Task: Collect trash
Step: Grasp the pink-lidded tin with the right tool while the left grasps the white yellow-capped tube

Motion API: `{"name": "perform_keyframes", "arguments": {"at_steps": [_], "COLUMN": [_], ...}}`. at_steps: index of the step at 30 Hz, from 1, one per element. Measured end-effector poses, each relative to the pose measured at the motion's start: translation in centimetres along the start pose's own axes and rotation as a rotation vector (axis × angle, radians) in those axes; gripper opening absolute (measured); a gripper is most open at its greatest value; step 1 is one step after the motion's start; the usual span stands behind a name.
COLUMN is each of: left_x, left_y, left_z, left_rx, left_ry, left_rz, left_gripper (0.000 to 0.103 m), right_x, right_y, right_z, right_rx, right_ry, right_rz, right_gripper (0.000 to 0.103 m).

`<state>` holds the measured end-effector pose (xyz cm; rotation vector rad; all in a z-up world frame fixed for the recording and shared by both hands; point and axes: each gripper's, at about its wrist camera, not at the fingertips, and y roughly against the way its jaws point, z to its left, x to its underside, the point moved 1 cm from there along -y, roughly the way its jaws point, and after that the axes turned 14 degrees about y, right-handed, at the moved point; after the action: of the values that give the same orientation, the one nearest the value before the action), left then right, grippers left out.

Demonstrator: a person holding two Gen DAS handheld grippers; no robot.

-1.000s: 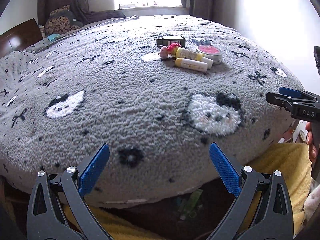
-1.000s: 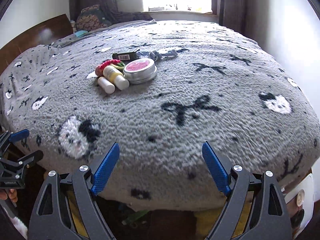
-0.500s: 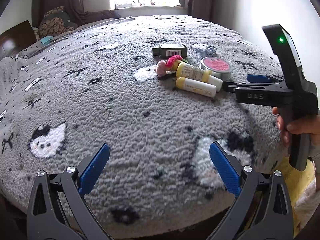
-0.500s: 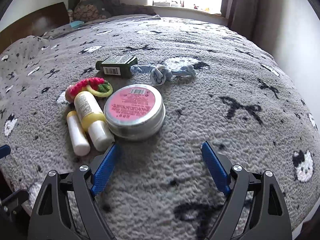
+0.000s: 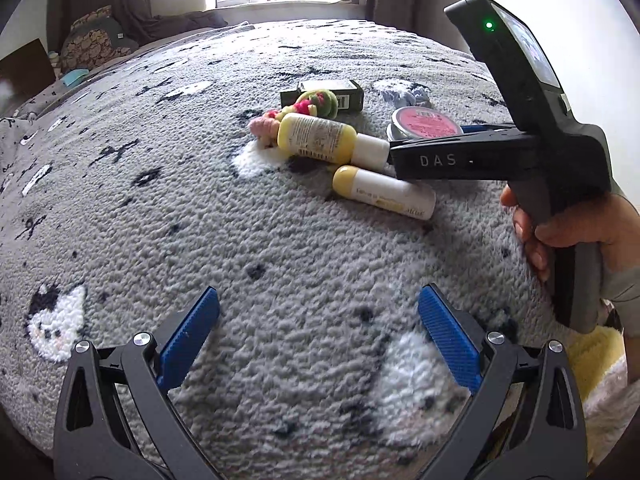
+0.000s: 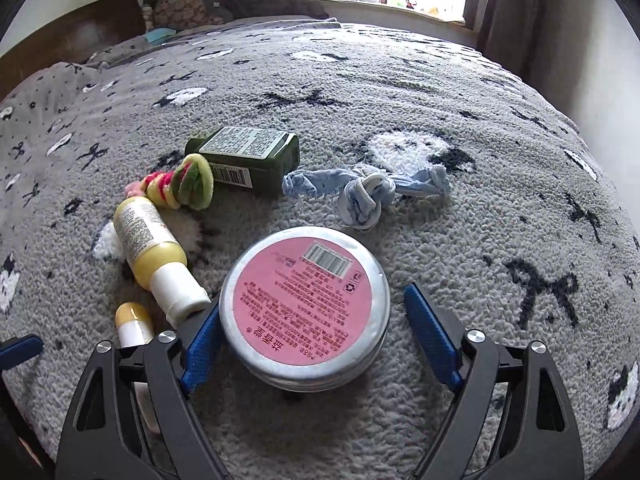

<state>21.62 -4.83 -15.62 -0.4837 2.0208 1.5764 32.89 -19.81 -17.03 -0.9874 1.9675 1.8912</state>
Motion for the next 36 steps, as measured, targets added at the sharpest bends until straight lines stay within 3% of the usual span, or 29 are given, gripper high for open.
{"name": "perform_keyframes", "arguments": {"at_steps": [11, 17, 19, 21, 27, 36], "left_x": [-2.7, -3.7, -3.7, -3.6, -2.4, 2.6], "left_y": [-3.2, -4.4, -4.4, -4.4, -2.8, 2.8], "left_z": [-3.4, -4.1, -4.4, -4.6, -4.6, -4.1], "left_rx": [0.054, 0.039, 0.041, 0.029, 0.013, 0.004], "left_ry": [-0.057, -0.046, -0.055, -0.063, -0.062, -0.096], "left_rz": [0.015, 0.015, 0.009, 0.007, 0.001, -0.064], "left_gripper": [0.093, 0.077, 0.064, 0.064, 0.064, 0.064], "right_x": [2.3, 4.4, 5.1, 5.8, 8.1, 11.6], "right_y": [3.4, 5.3, 6.0, 6.5, 8.6, 13.3], "right_z": [-2.8, -3.5, -3.5, -3.5, -3.1, -1.2], "right_rx": [0.015, 0.001, 0.009, 0.02, 0.032, 0.032], "right_ry": [-0.05, -0.071, -0.068, -0.064, -0.062, -0.048], "right_rz": [-0.045, -0.072, -0.081, -0.087, -0.109, -0.184], "right_gripper": [0.071, 0.071, 0.071, 0.071, 0.071, 0.071]}}
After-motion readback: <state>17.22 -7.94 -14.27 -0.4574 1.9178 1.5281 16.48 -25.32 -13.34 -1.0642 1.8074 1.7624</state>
